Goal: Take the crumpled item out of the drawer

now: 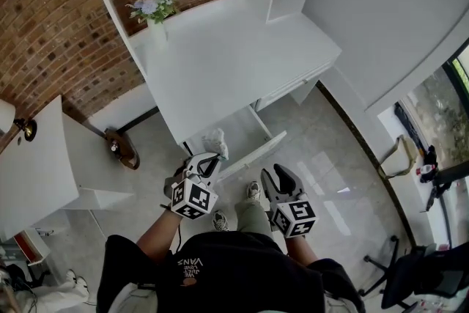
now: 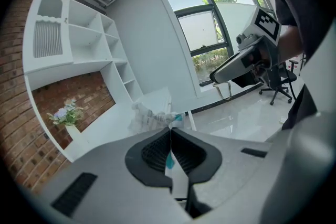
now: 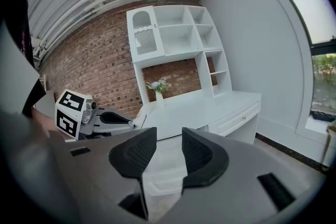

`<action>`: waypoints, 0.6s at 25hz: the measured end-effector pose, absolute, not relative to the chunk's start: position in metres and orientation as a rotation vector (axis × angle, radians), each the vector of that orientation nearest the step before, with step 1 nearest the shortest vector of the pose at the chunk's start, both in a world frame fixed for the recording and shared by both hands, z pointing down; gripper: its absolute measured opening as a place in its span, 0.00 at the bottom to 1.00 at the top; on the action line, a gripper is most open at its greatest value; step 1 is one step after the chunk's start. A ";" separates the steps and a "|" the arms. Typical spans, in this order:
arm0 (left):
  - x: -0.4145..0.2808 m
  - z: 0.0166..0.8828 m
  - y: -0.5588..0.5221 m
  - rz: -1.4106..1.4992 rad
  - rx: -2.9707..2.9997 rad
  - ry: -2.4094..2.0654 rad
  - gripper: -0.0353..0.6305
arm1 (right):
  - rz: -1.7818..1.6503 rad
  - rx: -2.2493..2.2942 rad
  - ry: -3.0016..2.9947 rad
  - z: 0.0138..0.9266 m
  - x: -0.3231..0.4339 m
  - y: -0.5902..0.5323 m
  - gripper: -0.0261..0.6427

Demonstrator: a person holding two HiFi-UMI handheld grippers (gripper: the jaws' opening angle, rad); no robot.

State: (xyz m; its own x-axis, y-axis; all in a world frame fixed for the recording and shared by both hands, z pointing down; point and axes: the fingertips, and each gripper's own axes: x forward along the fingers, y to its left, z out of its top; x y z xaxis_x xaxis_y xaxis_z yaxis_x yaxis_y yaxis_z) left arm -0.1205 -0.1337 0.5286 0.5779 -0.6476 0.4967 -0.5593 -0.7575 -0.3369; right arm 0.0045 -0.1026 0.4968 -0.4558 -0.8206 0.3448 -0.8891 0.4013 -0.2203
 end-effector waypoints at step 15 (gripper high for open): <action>-0.168 0.480 -0.092 -0.787 -2.640 1.265 0.07 | 0.460 1.478 -2.595 0.461 -0.026 -0.098 0.19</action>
